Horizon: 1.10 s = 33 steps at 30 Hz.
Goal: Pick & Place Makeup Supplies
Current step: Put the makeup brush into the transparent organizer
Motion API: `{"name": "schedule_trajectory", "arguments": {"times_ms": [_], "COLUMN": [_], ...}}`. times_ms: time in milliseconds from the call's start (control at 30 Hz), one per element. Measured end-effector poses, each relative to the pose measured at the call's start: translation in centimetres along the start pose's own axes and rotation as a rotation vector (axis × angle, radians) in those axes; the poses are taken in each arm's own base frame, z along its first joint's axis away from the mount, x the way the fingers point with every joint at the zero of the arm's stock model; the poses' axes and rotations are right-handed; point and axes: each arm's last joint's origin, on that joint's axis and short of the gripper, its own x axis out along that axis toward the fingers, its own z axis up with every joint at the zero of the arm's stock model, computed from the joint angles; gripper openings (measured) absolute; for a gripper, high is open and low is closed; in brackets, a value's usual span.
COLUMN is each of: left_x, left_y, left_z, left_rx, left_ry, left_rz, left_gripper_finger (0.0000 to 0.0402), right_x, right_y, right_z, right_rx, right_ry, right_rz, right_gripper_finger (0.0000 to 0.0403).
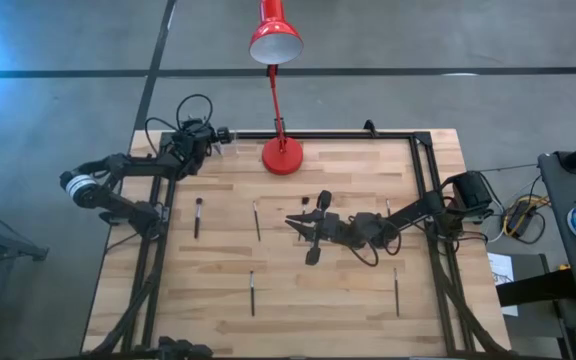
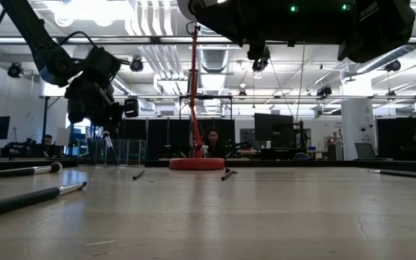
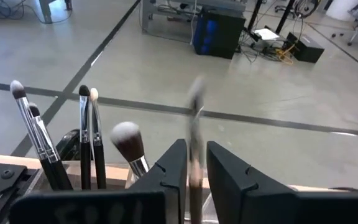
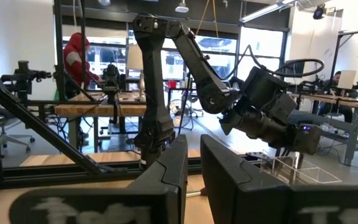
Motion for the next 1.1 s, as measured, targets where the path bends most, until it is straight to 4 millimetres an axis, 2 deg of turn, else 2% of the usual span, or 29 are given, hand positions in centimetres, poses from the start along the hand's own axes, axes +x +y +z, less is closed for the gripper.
{"name": "schedule_trajectory", "arguments": {"times_ms": [300, 400, 500, 633, 767, 867, 967, 1100], "left_x": [-0.5, -1.3, -2.9, -5.7, -8.6, -10.6, -12.3, -14.3], "left_y": [-0.1, -0.3, -0.5, -0.5, -0.4, -0.5, -0.7, -1.3], "left_z": [0.5, 1.3, 1.3, -0.1, -2.7, -4.4, -6.0, -7.0], "left_rx": [0.066, 0.119, 0.151, 0.155, 0.158, 0.170, 0.223, 0.276], "left_ry": [0.020, 0.037, 0.069, 0.075, 0.065, 0.053, 0.092, 0.105], "left_rz": [-0.083, -0.195, -0.397, -0.632, -0.866, -0.997, -1.101, -1.201], "left_gripper_finger": [0.0071, 0.0071, 0.0066, 0.0043, 0.0009, 0.0003, 0.0002, 0.0001], "right_x": [0.0, 0.0, 0.0, 0.0, -0.2, -0.7, -1.8, -4.3], "right_y": [0.0, 0.0, 0.0, -0.1, -0.4, -0.6, -0.9, -1.6], "right_z": [-0.1, -0.1, -0.2, -0.4, 0.1, 0.7, 1.7, 3.1], "right_rx": [-0.003, -0.006, -0.023, -0.053, -0.084, -0.129, -0.119, 0.005], "right_ry": [0.005, 0.006, 0.017, 0.053, 0.117, 0.212, 0.337, 0.526], "right_rz": [0.000, 0.000, 0.000, -0.023, -0.075, -0.095, -0.112, -0.193], "right_gripper_finger": [0.0038, 0.0038, 0.0038, 0.0038, 0.0038, 0.0038, 0.0038, 0.0038]}}
